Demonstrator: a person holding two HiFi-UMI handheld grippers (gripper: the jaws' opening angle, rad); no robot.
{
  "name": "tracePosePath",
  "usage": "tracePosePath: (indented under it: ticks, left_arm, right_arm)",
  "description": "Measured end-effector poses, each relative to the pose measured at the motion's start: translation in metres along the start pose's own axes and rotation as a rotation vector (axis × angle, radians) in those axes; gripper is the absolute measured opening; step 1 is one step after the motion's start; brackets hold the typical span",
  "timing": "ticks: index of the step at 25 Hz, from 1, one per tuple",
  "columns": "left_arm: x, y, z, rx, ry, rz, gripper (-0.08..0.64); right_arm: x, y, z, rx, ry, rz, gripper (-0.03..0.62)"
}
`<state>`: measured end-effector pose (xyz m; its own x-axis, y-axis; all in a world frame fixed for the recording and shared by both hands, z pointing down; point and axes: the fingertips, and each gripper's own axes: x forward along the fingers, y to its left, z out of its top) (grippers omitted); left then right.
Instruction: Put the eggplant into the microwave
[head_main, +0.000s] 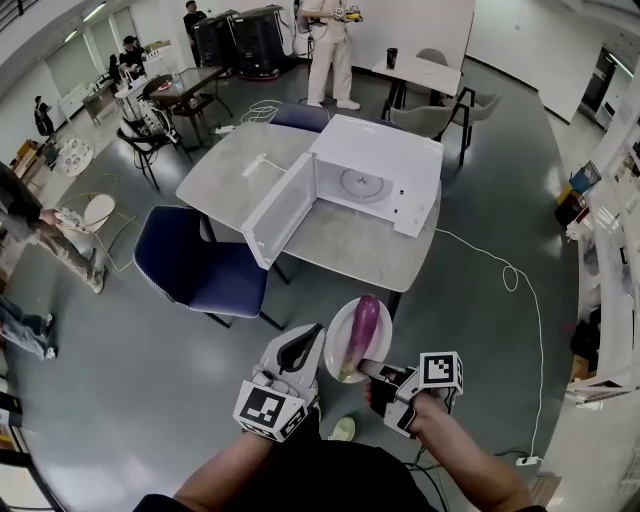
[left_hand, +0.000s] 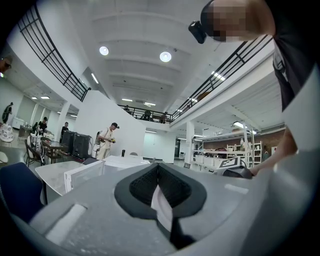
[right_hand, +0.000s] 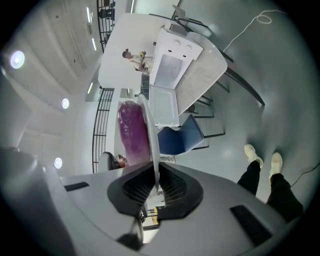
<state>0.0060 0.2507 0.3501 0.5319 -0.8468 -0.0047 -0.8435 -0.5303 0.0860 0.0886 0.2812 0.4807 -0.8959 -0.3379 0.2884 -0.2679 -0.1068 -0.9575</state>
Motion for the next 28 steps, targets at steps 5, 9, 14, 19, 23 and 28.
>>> tracePosePath:
  ticks: [5,9,14,19,23,28]
  left_arm:
    - [0.019,0.033,0.004,-0.003,-0.003,-0.027,0.009]
    - [0.039,0.067,0.009,-0.003,-0.010,-0.054,0.009]
    - [0.071,0.109,0.016,0.002,-0.022,-0.104,0.009]
    - [0.094,0.139,0.023,0.005,-0.032,-0.149,0.009]
    - [0.111,0.155,0.021,-0.003,-0.030,-0.172,0.009]
    - [0.134,0.168,0.018,-0.012,-0.021,-0.184,0.009]
  right_arm:
    - [0.028,0.014,0.021,0.017,-0.013,0.001,0.026]
    - [0.058,0.025,0.049,0.000,-0.033,-0.011,0.026]
    - [0.094,0.036,0.084,-0.007,-0.061,-0.014,0.026]
    - [0.121,0.042,0.111,0.026,-0.109,-0.021,0.026]
    - [0.135,0.039,0.134,0.049,-0.143,-0.029,0.026]
    - [0.147,0.042,0.158,0.081,-0.167,-0.021,0.026]
